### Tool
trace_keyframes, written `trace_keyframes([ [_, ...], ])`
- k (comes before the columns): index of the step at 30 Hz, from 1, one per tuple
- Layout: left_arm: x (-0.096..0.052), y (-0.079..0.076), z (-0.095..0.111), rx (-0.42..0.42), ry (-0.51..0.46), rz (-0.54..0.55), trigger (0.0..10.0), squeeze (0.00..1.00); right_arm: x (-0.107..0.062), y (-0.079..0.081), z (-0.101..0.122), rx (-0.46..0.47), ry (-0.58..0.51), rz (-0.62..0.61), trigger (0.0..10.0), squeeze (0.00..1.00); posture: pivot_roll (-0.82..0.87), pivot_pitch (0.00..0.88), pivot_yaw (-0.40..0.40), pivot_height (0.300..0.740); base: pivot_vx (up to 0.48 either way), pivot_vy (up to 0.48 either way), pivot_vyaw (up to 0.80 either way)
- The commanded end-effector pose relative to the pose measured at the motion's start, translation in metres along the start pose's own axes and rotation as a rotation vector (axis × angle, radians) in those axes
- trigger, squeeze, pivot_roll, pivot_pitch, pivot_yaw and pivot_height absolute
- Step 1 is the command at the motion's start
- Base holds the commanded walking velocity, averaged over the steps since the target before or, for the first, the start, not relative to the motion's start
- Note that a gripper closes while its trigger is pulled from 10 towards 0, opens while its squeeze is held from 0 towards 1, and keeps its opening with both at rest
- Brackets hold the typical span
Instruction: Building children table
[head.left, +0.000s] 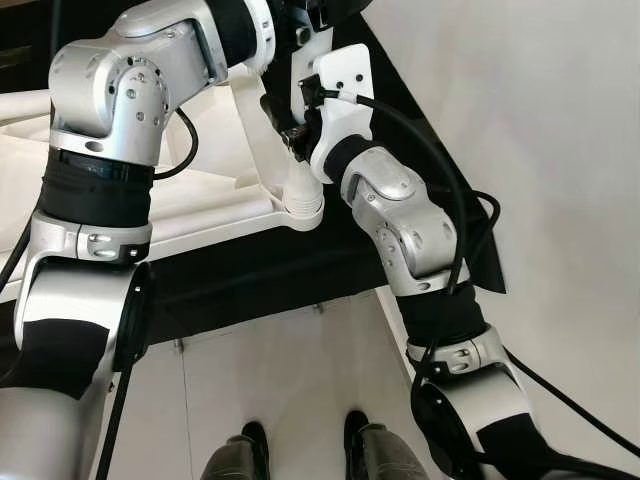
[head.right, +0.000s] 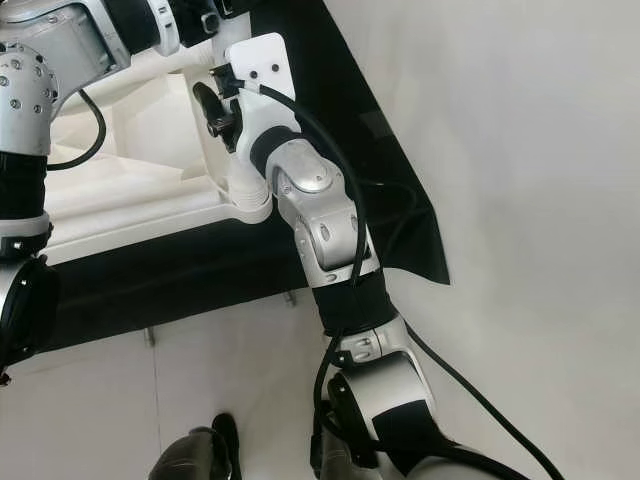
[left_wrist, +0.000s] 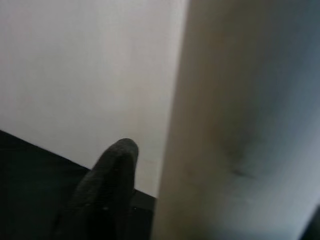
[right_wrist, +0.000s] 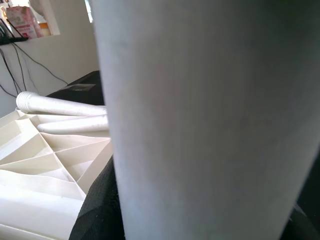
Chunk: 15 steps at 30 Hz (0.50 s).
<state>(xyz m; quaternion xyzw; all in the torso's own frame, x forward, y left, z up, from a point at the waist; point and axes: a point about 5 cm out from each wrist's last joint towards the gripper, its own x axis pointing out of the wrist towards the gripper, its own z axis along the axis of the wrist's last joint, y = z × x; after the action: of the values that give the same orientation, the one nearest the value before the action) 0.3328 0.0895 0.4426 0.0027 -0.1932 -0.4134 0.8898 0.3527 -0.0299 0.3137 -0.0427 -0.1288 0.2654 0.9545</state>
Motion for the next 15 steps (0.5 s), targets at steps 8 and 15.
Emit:
trace_keyframes([
  [8, 0.0, -0.008, 0.005, -0.022, -0.005, -0.04, 0.0, 0.0, -0.006, 0.001, -0.054, 0.014, 0.23, 0.044, 10.0, 0.0, 0.02, 0.33, 0.032, 0.74, 0.0, 0.0, 0.0],
  [15, 0.0, -0.013, 0.003, -0.035, -0.002, -0.071, 0.0, 0.0, -0.002, -0.005, -0.047, 0.025, 0.208, 0.131, 10.0, 1.0, 0.02, 0.325, 0.03, 0.74, 0.0, 0.0, 0.0],
])
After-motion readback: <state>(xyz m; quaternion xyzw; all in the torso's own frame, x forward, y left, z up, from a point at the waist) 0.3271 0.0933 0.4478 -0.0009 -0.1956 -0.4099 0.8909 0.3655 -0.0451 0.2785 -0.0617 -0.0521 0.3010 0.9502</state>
